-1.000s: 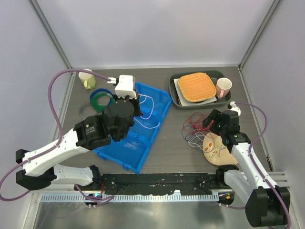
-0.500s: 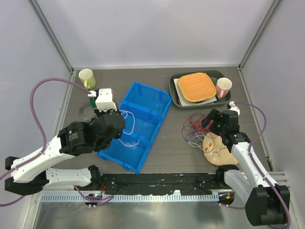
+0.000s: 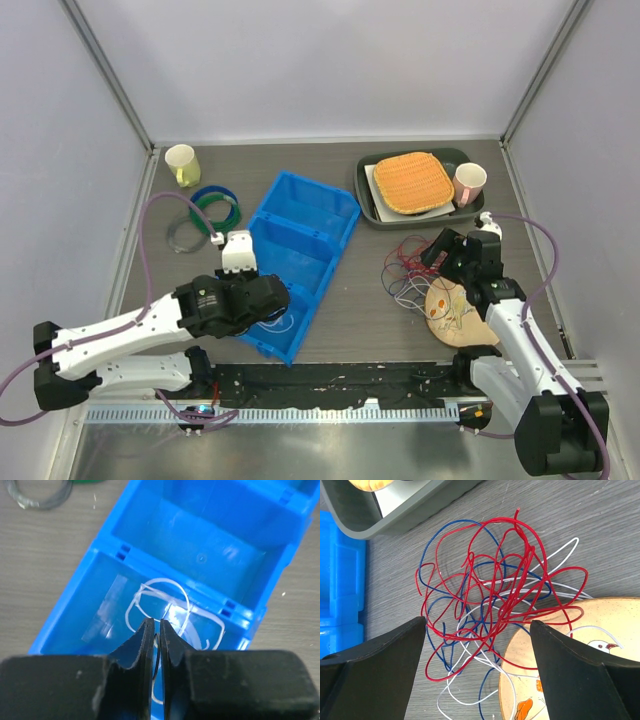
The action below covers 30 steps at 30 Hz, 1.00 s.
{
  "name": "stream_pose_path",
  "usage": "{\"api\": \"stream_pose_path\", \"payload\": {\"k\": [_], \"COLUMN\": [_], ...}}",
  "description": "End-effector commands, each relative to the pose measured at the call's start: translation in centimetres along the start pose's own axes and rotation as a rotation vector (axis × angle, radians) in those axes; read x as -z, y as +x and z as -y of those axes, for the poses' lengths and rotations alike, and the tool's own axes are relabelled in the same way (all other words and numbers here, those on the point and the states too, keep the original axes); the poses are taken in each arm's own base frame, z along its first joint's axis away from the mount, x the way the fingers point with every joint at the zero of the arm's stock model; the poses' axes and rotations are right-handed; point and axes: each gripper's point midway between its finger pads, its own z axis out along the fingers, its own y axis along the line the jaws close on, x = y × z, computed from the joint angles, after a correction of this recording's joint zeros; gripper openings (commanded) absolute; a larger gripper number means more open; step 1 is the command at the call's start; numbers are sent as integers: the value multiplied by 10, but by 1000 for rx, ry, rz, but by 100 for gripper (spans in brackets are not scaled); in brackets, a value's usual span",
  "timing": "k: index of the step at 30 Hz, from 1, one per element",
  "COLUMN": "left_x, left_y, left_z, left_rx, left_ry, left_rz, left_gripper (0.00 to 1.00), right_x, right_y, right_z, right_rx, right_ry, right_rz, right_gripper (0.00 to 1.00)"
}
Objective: Untangle the cables
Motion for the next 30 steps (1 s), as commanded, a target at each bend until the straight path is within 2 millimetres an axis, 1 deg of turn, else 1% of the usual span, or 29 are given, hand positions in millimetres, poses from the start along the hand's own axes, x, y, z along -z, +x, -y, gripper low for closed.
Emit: {"api": "stream_pose_path", "payload": {"k": [1, 4, 5, 6, 7, 8, 9, 11, 13, 14, 15, 16, 17, 18, 19, 20, 21, 22, 23, 24, 25, 26, 28, 30], "left_x": [-8, -10, -9, -9, -7, -7, -5, -3, 1, 2, 5, 6, 6, 7, 6, 7, 9, 10, 8, 9, 11, 8, 8, 1], "left_y": [23, 26, 25, 24, 22, 21, 20, 14, 4, -3, -5, -8, -15, -11, -11, -16, -13, -13, -12, -12, -6, -4, 2, 17], "left_z": [-2, -3, -4, -4, -4, -5, -5, -3, 3, 12, 21, 27, 44, 55, 62, 79, 90, 99, 113, 121, 133, 145, 161, 172], "left_rx": [100, 97, 96, 94, 99, 102, 112, 126, 108, 116, 108, 37, 56, 32, -34, -15, -39, -51, -78, -91, -108, -130, -143, -174], "left_ry": [-16, -34, -37, -38, -35, -35, -29, -15, 26, 63, 102, 139, 201, 252, 284, 340, 386, 419, 451, 478, 525, 549, 601, 611], "left_rz": [-58, -73, -78, -77, -75, -73, -71, -61, -46, -32, -38, -32, -11, -30, -21, -2, -19, -23, -18, -21, -45, -42, -59, -95], "left_gripper": [14, 25, 38, 46, 57, 83, 91, 100, 100, 100, 100, 100, 100, 100, 100, 100, 100, 100, 100, 100, 100, 100, 100, 100], "right_x": [4, 4, 5, 5, 5, 6, 7, 7, 8, 9, 8, 8, 9, 8, 7, 6, 5, 3, 3, 2, 1, 0, 0, 3], "right_y": [-13, -10, -11, -12, -11, -12, -13, -13, -12, -11, -11, -11, -8, -8, -5, -5, -4, 0, 0, 0, 3, 4, 3, 2], "right_z": [-11, -12, -13, -14, -13, -14, -14, -17, -22, -24, -26, -28, -31, -33, -35, -35, -35, -36, -36, -35, -33, -35, -31, -31], "right_rx": [15, 17, 19, 19, 21, 23, 24, 29, 36, 42, 45, 50, 54, 62, 69, 72, 76, 81, 83, 84, 84, 89, 101, 111], "right_ry": [-50, -59, -61, -64, -64, -67, -68, -85, -114, -124, -134, -145, -165, -170, -178, -176, -172, -167, -165, -155, -143, -138, -108, -92], "right_rz": [45, 33, 37, 39, 36, 41, 46, 45, 37, 34, 31, 32, 22, 17, 7, 5, 0, -16, -18, -19, -31, -37, -31, -16], "right_gripper": [90, 90, 90, 90, 90, 90, 90, 90, 91, 90, 90, 84, 82, 81, 77, 76, 76, 76, 76, 76, 76, 76, 78, 78]}}
